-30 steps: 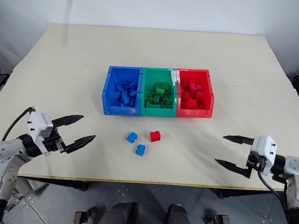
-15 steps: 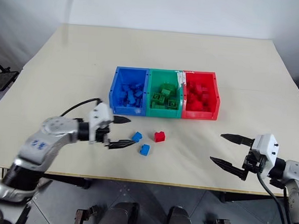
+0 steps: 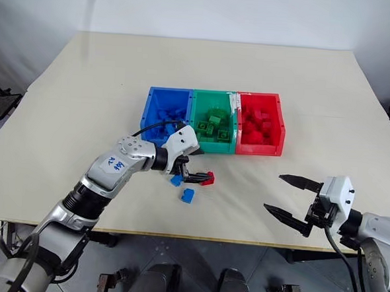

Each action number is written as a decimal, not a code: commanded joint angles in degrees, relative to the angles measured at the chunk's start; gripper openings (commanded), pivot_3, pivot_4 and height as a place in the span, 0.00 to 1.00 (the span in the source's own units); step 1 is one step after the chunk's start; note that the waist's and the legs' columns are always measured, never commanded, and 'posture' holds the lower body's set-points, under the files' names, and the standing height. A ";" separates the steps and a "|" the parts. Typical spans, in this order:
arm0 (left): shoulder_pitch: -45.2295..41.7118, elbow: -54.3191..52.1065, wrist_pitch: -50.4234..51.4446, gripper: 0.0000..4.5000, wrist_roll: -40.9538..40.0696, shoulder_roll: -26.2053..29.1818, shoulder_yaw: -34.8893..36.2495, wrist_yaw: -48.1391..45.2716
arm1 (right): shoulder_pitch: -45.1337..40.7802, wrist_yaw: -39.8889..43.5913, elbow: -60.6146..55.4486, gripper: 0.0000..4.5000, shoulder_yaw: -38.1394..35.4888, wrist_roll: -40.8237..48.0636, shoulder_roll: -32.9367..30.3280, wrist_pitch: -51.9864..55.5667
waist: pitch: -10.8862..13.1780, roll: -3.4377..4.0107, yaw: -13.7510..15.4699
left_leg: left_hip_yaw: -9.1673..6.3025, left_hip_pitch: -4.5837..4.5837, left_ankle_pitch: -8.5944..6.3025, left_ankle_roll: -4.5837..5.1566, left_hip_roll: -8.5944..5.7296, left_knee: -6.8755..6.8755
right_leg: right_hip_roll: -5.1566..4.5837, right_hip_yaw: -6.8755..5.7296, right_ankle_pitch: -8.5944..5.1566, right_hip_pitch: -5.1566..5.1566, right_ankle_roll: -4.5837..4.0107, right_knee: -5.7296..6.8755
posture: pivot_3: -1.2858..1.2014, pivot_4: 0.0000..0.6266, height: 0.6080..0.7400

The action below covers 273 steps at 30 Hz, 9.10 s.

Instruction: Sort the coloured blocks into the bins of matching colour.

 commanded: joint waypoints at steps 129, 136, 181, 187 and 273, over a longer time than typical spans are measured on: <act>9.61 7.18 -39.17 0.69 9.05 6.43 -2.65 -19.29 | 2.01 1.57 -3.69 1.00 -0.01 -0.55 -0.03 0.09 | -0.04 0.03 0.05 | 0.08 -0.65 0.05 0.14 -0.05 0.73 | -0.08 0.11 0.09 -0.71 0.03 0.62 | 0.52 0.24 1.00; 9.85 6.18 -38.96 0.33 9.85 7.77 -2.01 -20.21 | 1.63 2.10 -2.58 1.00 0.31 -0.52 0.13 -0.70 | -0.04 0.03 -0.03 | 0.06 -0.63 0.06 0.15 -0.04 0.75 | -0.06 0.11 0.09 -0.69 0.03 0.64 | 0.52 0.24 1.00; 21.22 0.08 -41.07 1.00 -8.83 16.17 33.16 -10.08 | -18.79 -1.47 6.35 1.00 6.38 0.61 9.03 -2.87 | -0.03 0.00 -1.68 | -0.01 -0.73 0.09 0.10 0.08 0.63 | -0.07 0.10 0.11 -0.87 0.06 0.92 | 0.52 0.24 1.00; 45.41 -8.35 -40.74 1.00 -12.49 20.12 44.85 -12.27 | -23.22 6.79 15.15 1.00 9.91 -2.36 7.18 -6.29 | -0.03 0.02 -1.67 | 0.01 -0.70 0.05 0.15 0.08 0.56 | -0.15 0.16 0.11 -0.85 0.04 0.57 | 0.52 0.24 1.00; 39.91 -6.81 -36.29 0.78 -12.66 20.67 41.51 -9.66 | -16.20 2.60 10.59 1.00 6.80 -1.50 4.48 -5.02 | -0.03 0.02 -1.49 | 0.12 -0.67 0.02 0.15 0.16 0.46 | -0.08 0.18 0.22 -0.83 0.00 0.29 | 0.52 0.24 1.00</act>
